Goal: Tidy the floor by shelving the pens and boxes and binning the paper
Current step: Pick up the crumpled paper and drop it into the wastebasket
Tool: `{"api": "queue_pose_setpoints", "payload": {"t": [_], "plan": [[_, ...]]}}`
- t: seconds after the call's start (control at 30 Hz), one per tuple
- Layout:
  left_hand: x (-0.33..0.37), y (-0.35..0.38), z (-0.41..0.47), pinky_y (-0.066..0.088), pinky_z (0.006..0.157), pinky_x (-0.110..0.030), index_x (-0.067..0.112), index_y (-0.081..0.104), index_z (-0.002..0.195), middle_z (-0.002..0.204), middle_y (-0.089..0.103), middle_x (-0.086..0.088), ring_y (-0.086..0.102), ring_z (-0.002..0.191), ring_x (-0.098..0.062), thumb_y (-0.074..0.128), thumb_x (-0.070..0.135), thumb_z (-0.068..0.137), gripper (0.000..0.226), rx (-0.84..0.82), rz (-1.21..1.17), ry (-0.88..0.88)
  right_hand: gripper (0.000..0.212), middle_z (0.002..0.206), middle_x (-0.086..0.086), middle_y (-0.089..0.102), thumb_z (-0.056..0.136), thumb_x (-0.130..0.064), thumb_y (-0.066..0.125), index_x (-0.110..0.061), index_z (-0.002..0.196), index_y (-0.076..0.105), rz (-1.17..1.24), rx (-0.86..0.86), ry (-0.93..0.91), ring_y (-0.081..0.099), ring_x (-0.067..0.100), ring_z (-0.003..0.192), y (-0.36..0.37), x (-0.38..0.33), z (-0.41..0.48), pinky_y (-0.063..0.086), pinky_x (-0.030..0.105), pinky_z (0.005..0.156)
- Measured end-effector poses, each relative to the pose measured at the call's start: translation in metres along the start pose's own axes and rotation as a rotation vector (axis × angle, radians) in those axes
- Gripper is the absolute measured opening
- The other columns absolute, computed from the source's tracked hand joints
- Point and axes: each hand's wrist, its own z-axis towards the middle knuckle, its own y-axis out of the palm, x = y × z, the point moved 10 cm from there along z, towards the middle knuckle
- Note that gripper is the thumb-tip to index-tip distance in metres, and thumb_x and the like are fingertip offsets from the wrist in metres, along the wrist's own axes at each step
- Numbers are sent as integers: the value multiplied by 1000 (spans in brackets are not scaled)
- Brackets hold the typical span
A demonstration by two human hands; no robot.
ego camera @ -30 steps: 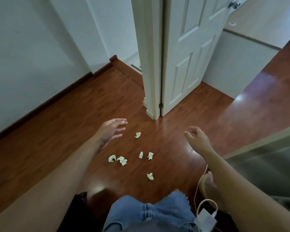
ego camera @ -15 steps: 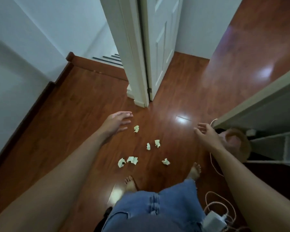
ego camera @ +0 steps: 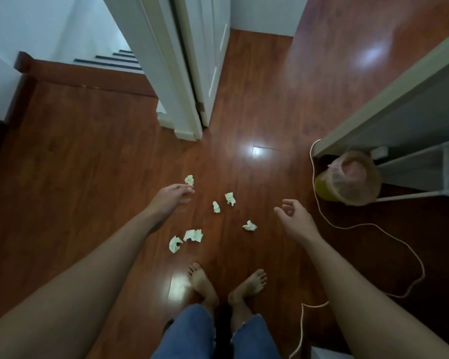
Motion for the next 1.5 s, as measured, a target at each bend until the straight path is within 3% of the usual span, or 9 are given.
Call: {"api": "queue_pose_setpoints", "payload": {"t": [0.43, 0.63, 0.77, 0.9, 1.03, 1.2, 1.3, 1.4, 1.5], "plan": [[-239, 104, 256, 56, 109, -49, 21, 74, 129, 125, 79, 4, 71, 121, -22, 62, 33, 106, 29, -64, -6, -59, 53, 141, 8, 65, 98, -38, 70, -13, 142, 57, 77, -10, 83, 62, 24, 127, 227, 236, 202, 49, 37, 103], [-272, 123, 295, 56, 109, -48, 18, 70, 135, 127, 78, 1, 72, 120, -23, 58, 33, 108, 34, -102, -91, 66, 58, 144, 9, 61, 97, -38, 71, -12, 145, 54, 73, 42, 2, 63, 27, 125, 268, 266, 226, 52, 45, 106], [-302, 116, 272, 57, 108, -48, 17, 71, 135, 127, 78, 2, 72, 119, -22, 59, 32, 107, 34, -97, -55, 135, 59, 146, 11, 59, 98, -37, 70, -10, 147, 52, 31, 69, -73, 60, 27, 128, 281, 279, 193, 51, 40, 101], [-352, 96, 262, 58, 106, -49, 16, 69, 132, 129, 75, 1, 71, 119, -23, 62, 33, 105, 33, -64, 73, 71, 59, 142, 11, 62, 96, -39, 73, -9, 145, 55, -79, 21, -106, 63, 26, 121, 293, 297, 167, 53, 35, 88], [-389, 76, 284, 57, 107, -52, 19, 70, 119, 121, 74, -1, 69, 113, -22, 62, 30, 105, 20, 47, 147, 33, 56, 138, 11, 65, 97, -38, 72, -9, 142, 58, -115, 57, -105, 63, 28, 122, 298, 316, 174, 51, 34, 91], [-423, 80, 321, 60, 98, -53, 14, 69, 128, 132, 66, -8, 62, 122, -30, 62, 30, 102, 31, 125, 282, -14, 55, 138, 13, 62, 96, -37, 70, -13, 144, 57, -208, 23, -115, 61, 30, 126, 332, 342, 198, 47, 33, 96], [-430, 92, 351, 58, 102, -55, 16, 67, 127, 135, 62, -7, 59, 123, -31, 61, 31, 103, 28, 161, 348, -10, 59, 139, 12, 58, 95, -40, 69, -17, 147, 54, -224, 21, -114, 59, 30, 128, 341, 359, 228, 46, 34, 97], [-453, 84, 386, 52, 110, -52, 13, 56, 150, 151, 57, -13, 57, 134, -36, 63, 41, 100, 58, 237, 469, -40, 60, 141, 15, 55, 94, -38, 71, -18, 148, 53, -240, 35, -106, 57, 31, 130, 343, 375, 257, 46, 36, 104], [-506, 54, 411, 51, 112, -56, 20, 41, 161, 158, 48, -20, 56, 137, -43, 71, 60, 74, 100, 296, 562, -206, 60, 142, 15, 52, 94, -36, 71, -17, 148, 53, -248, 48, -103, 58, 32, 128, 343, 382, 282, 46, 37, 106]]}}
